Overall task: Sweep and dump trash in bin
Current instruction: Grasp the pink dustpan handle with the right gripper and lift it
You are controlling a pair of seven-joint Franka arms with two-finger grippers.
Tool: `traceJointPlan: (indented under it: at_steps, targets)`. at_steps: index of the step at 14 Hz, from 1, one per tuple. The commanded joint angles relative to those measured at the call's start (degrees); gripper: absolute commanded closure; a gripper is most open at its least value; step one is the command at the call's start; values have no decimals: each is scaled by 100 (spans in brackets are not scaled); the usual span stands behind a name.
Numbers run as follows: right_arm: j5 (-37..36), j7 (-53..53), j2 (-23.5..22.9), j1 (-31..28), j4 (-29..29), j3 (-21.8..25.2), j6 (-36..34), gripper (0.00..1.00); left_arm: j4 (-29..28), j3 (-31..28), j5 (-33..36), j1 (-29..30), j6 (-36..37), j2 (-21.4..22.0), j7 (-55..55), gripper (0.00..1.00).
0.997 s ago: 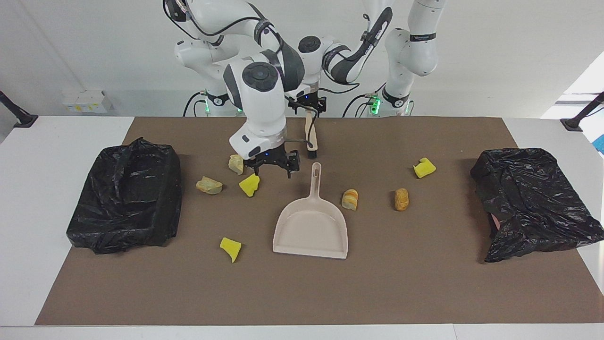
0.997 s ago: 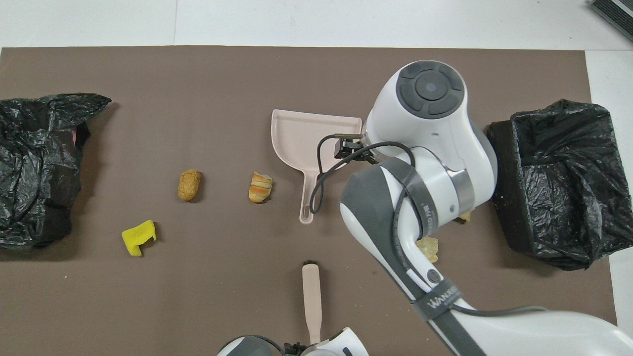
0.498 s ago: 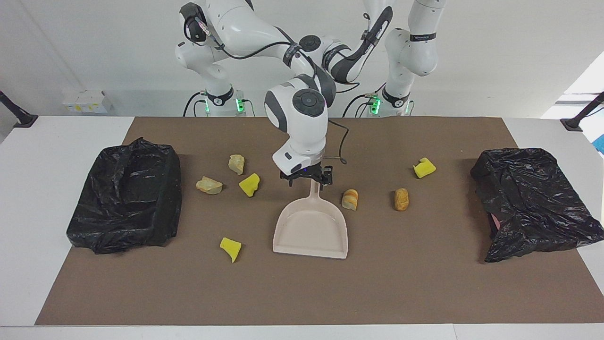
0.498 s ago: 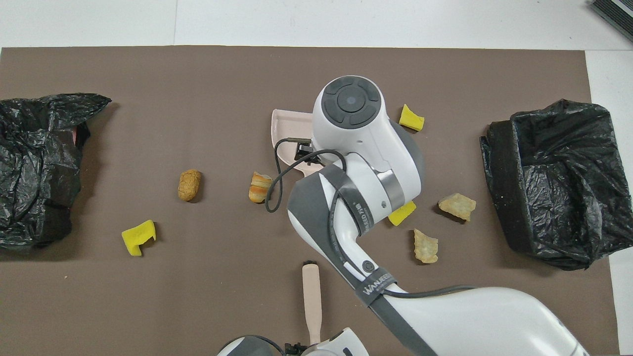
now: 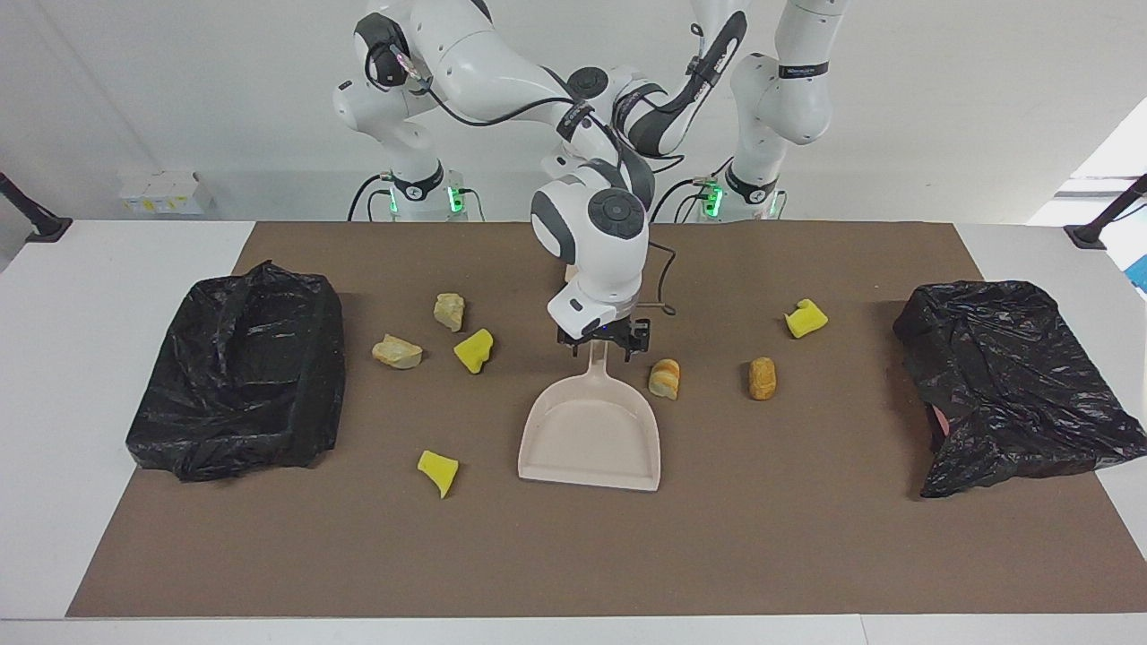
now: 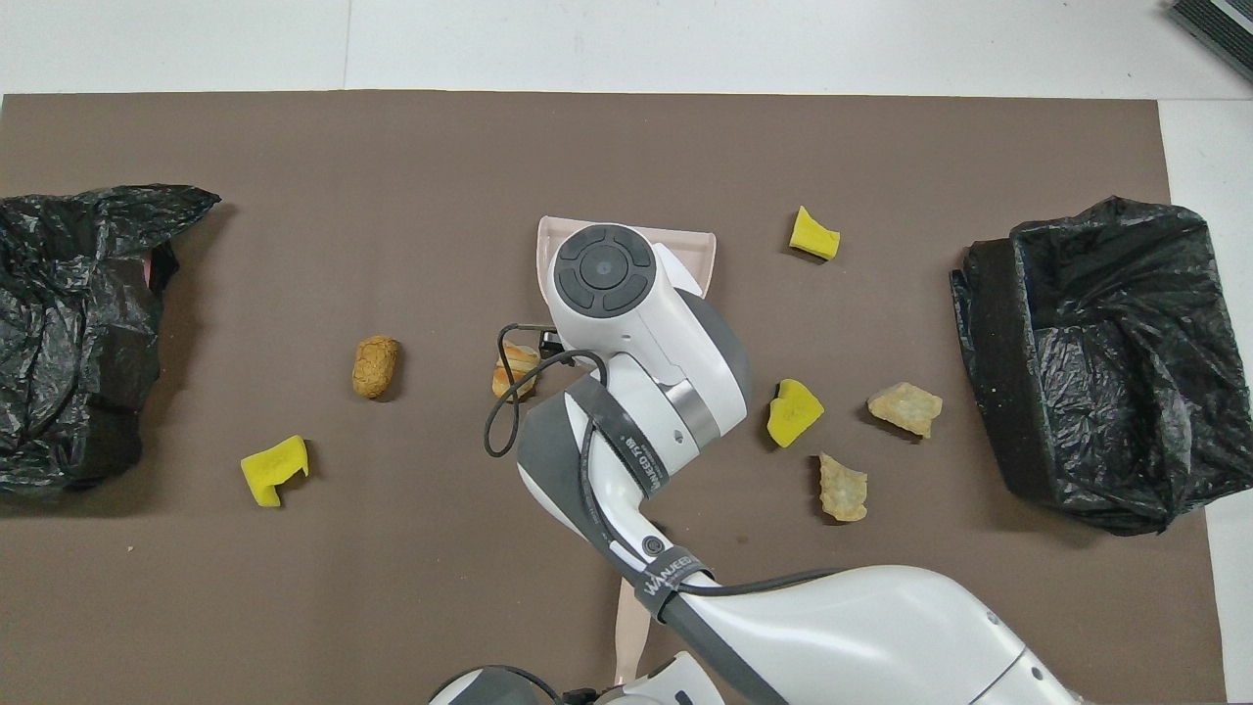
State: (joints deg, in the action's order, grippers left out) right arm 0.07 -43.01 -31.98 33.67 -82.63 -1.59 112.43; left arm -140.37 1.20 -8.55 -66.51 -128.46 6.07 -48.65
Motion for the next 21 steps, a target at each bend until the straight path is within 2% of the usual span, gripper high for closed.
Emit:
traceJointPlan:
  at_steps: [1, 3, 7, 8, 10, 11, 15, 17, 21]
  targets:
    - [265, -6, 183, -36, -341, 0, 165, 13, 19, -111, -85, -55, 714, 438, -48, 100]
    - [362, 3, 209, -53, -437, 0, 226, 18, 28, -173, -85, 110, 1102, 553, -22, 100]
    - [371, 12, 306, -80, -622, 0, 218, 41, 28, -181, -76, 883, 1612, 728, 57, 100]
    - [415, 12, 306, -88, -622, 0, 209, 51, 28, -181, -33, 1207, 1683, 799, 66, 100]
    - [486, 12, 297, -97, -588, 0, 218, 93, 97, -181, 124, 1858, 1798, 852, 118, 100]
    - [477, 21, 297, -106, -570, 0, 209, 100, 141, -173, 248, 2148, 1815, 826, 232, 100]
    - [354, 607, 323, -71, -438, 18, 130, 100, 431, -181, 284, 3378, 1955, 878, 1040, 100]
    - [354, 1598, 490, -228, -438, 18, 86, 100, 677, -181, 493, 3775, 2096, 861, 1050, 100]
    - [267, 3215, 640, -466, -447, 44, -81, 100, 626, -173, 987, 4565, 2175, 852, 989, 100]
